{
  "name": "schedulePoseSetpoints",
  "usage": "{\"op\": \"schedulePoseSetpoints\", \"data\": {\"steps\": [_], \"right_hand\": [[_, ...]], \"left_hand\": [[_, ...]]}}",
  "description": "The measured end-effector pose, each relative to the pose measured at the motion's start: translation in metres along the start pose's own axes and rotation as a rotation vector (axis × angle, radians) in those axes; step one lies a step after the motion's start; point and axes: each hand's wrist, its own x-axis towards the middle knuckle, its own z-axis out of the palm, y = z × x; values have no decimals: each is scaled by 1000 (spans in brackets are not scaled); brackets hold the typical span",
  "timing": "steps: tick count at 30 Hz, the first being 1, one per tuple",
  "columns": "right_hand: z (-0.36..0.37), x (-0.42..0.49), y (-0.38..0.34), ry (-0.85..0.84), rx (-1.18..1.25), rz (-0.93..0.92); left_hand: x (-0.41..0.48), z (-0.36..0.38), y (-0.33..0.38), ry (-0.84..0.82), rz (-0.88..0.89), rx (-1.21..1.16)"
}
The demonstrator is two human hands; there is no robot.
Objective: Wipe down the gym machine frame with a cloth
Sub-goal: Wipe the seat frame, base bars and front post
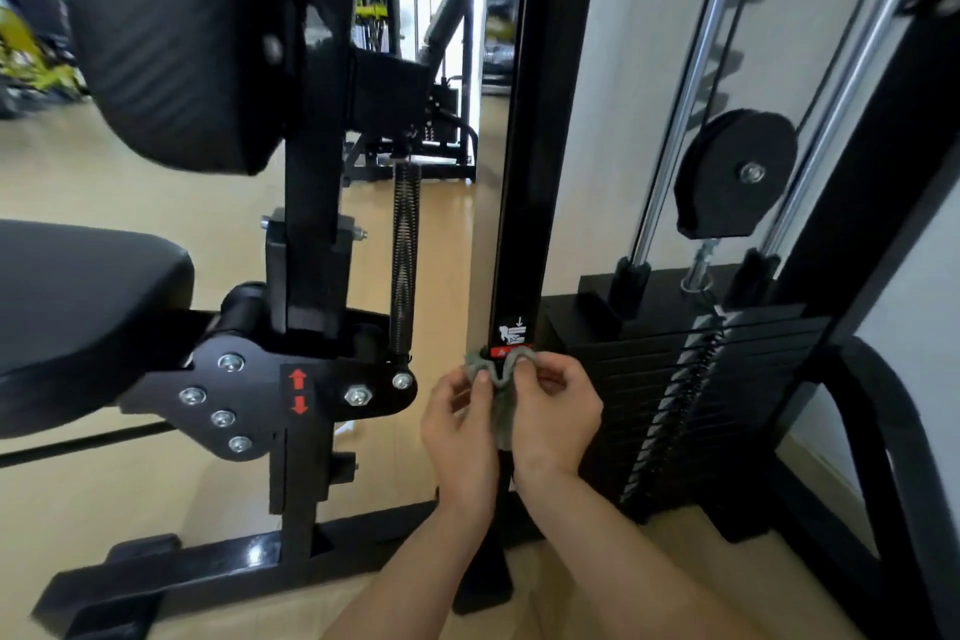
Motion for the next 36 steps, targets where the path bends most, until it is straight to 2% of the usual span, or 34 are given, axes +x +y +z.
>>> {"op": "schedulePoseSetpoints", "data": {"steps": [4,8,13,16,22,25,28,30,36], "right_hand": [[3,16,-41,-16,97,26],[1,35,-75,-61,211,51],[-5,60,-117,-225,396,125],[-5,76,-150,-333,393,109],[-1,102,-216,-475,357,-23],[2,109,-239,-534,313,-145],[0,109,-250,-525,198,-358],[0,107,-253,-522,206,-472],[16,123,-297,-437,261,-605]], "left_hand": [[-2,12,43,-31,46,-90],[2,24,79,-89,172,-46],[20,41,114,-117,300,12],[29,51,138,-120,382,20],[44,72,196,-140,502,14],[55,85,230,-147,558,-3],[67,95,255,-125,601,14],[74,100,268,-99,644,38],[88,112,305,-35,843,116]]}}
